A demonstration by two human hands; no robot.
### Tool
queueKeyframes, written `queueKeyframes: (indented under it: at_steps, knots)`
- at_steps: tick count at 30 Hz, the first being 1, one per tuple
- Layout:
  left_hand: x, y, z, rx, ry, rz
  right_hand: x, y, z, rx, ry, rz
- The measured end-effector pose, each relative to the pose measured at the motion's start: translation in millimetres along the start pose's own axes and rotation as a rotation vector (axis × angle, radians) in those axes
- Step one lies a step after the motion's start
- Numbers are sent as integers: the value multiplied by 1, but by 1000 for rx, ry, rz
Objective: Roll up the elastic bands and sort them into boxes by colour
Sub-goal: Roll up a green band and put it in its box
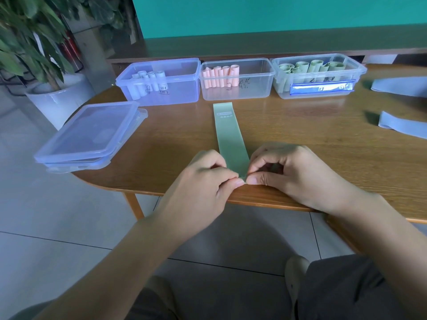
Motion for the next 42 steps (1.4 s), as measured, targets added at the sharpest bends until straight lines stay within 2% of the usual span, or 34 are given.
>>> queueKeyframes:
  at_steps: [5, 13, 16, 23, 29, 35, 42]
  knots:
    - [2, 2, 3, -5, 46, -107, 0, 1, 4, 9, 6, -27]
    - [8, -2, 4, 70, 82, -49, -2, 1, 8, -58, 19, -141]
    - [10, -2, 6, 75, 97, -36, -1, 1, 4, -99, 36, -117]
    - [11, -2, 8, 56, 98, -24, -5, 1, 5, -45, 31, -133]
    - [11, -5, 11, 60, 100, -111, -6, 2, 12, -22, 50, -154]
    - [15, -8, 18, 57, 115, -117, -7, 3, 10, -121, 45, -123]
    - [17, -9, 22, 31, 102, -33, -14, 4, 11, -99, 20, -107]
Point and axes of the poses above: each hand's wrist, its own z-axis towards the middle knuckle, its own y-axis out of the back of the hand, x = y × z, the point moved 6 cm from there along z, towards the middle knuckle, and after that the axes turned 11 degrees about z, right-handed, at the moved point
